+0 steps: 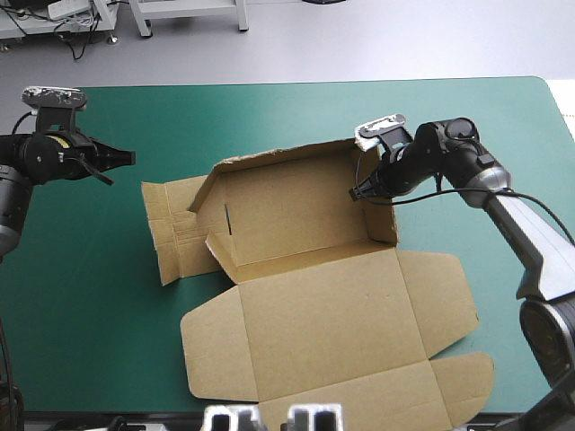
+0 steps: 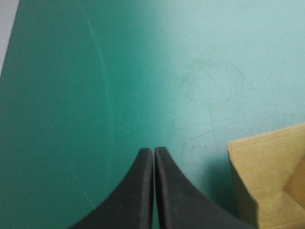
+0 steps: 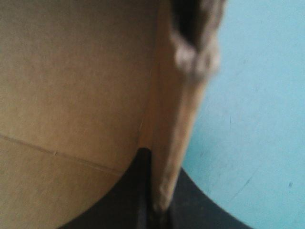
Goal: Fold the box
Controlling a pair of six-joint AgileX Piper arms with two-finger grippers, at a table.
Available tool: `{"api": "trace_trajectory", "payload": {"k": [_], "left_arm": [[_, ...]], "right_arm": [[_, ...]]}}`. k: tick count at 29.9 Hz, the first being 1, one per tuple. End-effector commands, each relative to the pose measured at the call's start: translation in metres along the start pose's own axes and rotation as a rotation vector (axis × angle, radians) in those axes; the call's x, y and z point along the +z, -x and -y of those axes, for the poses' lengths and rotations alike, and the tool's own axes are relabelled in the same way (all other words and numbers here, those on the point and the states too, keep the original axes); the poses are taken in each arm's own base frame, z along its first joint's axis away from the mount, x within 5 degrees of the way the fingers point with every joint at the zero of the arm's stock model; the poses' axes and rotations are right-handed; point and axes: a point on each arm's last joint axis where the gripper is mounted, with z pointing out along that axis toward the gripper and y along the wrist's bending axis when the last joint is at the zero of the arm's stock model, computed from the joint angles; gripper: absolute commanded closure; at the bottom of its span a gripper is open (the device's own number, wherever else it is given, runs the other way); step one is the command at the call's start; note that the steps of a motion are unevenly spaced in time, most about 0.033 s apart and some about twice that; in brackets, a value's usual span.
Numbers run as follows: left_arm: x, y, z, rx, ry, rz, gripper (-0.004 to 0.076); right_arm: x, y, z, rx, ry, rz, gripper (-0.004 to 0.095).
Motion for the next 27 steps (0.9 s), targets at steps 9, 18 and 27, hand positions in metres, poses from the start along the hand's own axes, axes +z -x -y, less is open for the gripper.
{"api": "trace_trajectory", "payload": {"k": [9, 18, 27], "left_arm": [[-0.021, 0.008, 0.005, 0.001, -0.053, 0.065, 0.0724], [-0.021, 0.008, 0.004, 0.03, -0.048, 0.066, 0.0724], [-0.021, 0.007, 0.004, 0.034, -0.043, 0.063, 0.0734]], "right_arm": [[0.028, 0.014, 0.011, -0.081, -0.075, 0.065, 0.068], [-0.032, 0.045, 0.018, -0.162, -0.194, 0.111, 0.0526], [-0.129, 0.057, 0.007, 0.061, -0.171, 0.214, 0.0526]]}}
